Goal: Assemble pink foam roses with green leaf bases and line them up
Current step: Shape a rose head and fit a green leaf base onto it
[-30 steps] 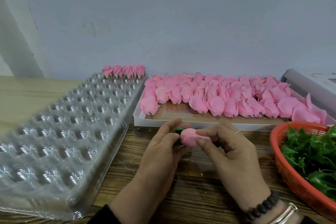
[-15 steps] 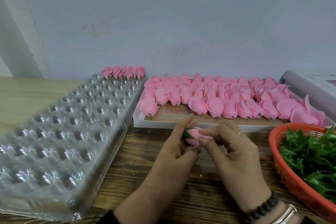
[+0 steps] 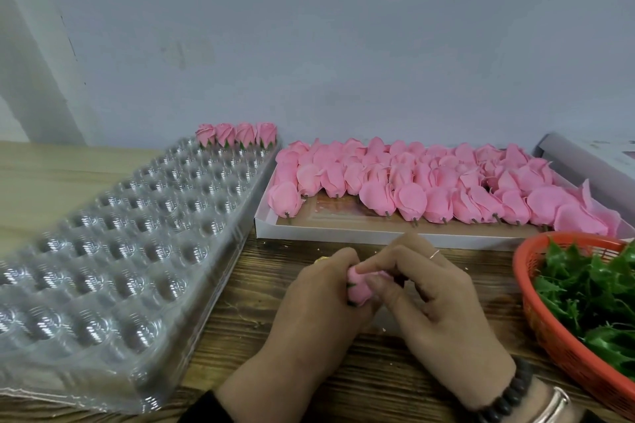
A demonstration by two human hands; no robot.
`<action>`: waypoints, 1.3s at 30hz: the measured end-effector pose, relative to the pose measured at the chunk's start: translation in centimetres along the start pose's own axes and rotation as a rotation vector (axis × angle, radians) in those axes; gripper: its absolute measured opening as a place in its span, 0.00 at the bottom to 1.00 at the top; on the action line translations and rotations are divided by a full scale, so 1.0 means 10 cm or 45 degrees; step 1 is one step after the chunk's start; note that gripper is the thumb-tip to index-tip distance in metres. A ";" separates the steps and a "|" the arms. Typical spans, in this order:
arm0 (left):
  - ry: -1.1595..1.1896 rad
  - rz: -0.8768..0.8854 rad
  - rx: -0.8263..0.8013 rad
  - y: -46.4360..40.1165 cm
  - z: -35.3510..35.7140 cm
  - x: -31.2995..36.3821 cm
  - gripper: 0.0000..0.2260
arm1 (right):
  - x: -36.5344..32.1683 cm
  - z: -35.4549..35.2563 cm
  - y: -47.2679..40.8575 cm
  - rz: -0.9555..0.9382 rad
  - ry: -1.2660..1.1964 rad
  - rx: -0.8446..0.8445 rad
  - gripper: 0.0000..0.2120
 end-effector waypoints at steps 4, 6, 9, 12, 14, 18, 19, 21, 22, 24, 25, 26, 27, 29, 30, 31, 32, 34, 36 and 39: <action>0.123 -0.031 0.030 0.01 0.03 0.03 0.13 | -0.06 0.05 -0.01 -0.097 0.093 -0.093 0.07; 0.281 -0.051 -0.022 0.00 0.06 0.06 0.13 | -0.07 0.06 0.00 -0.105 0.090 -0.095 0.06; 0.716 -0.118 -0.047 0.00 0.06 0.09 0.07 | -0.07 -0.01 0.01 -0.039 0.053 0.066 0.08; 1.164 -0.369 0.106 -0.01 0.01 -0.06 0.07 | 0.03 -0.10 0.02 0.097 0.000 0.255 0.13; 1.368 -0.436 0.184 -0.03 0.00 -0.11 0.07 | 0.08 -0.06 0.03 0.181 -0.016 0.250 0.14; 1.665 -0.577 0.227 -0.03 0.10 -0.11 0.19 | 0.10 0.20 0.05 0.243 -0.035 0.024 0.16; 1.691 -0.609 0.214 -0.01 0.13 -0.11 0.21 | 0.11 0.22 0.06 0.262 -0.041 0.007 0.16; 1.710 -0.611 0.190 0.01 0.18 -0.07 0.21 | 0.13 0.22 0.06 0.297 -0.044 0.016 0.17; 1.713 -0.599 0.177 0.02 0.20 -0.04 0.21 | 0.13 0.21 0.06 0.303 -0.034 0.020 0.18; 1.700 -0.590 0.146 0.03 0.23 -0.02 0.22 | 0.12 0.20 0.06 0.300 -0.006 0.018 0.20; 1.700 -0.598 0.129 0.03 0.24 -0.02 0.22 | 0.12 0.19 0.06 0.307 -0.024 0.020 0.20; 1.711 -0.613 0.117 0.02 0.23 -0.02 0.22 | 0.12 0.19 0.06 0.337 -0.090 0.020 0.19; 1.733 -0.621 0.090 0.02 0.23 -0.02 0.20 | 0.13 0.18 0.05 0.381 -0.201 0.008 0.17; 1.790 -0.620 0.012 0.01 0.22 0.00 0.14 | 0.13 0.19 0.03 0.473 -0.463 -0.065 0.12; 1.797 -0.615 -0.017 0.00 0.22 0.01 0.11 | 0.13 0.20 0.02 0.510 -0.569 -0.113 0.10; 1.790 -0.613 -0.031 0.00 0.21 0.01 0.11 | 0.13 0.21 0.02 0.534 -0.640 -0.148 0.08; 1.788 -0.616 -0.020 -0.01 0.21 0.00 0.13 | 0.13 0.21 0.02 0.547 -0.668 -0.166 0.07; 1.791 -0.648 0.058 -0.01 0.21 -0.05 0.18 | 0.14 0.23 0.03 0.568 -0.622 -0.154 0.11; 1.769 -0.636 0.090 -0.02 0.20 -0.07 0.13 | 0.16 0.26 0.05 0.581 -0.528 -0.133 0.17; 1.760 -0.637 0.088 -0.02 0.22 -0.08 0.21 | 0.15 0.26 0.05 0.546 -0.432 -0.096 0.16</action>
Point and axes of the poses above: each hand's wrist, its own y-axis away from the middle knuckle, its own z-axis out of the palm, x = y × z, the point moved 6 cm from there along -y, towards the middle knuckle, and after that the axes turned 7 degrees about y, right-handed, at the moved point
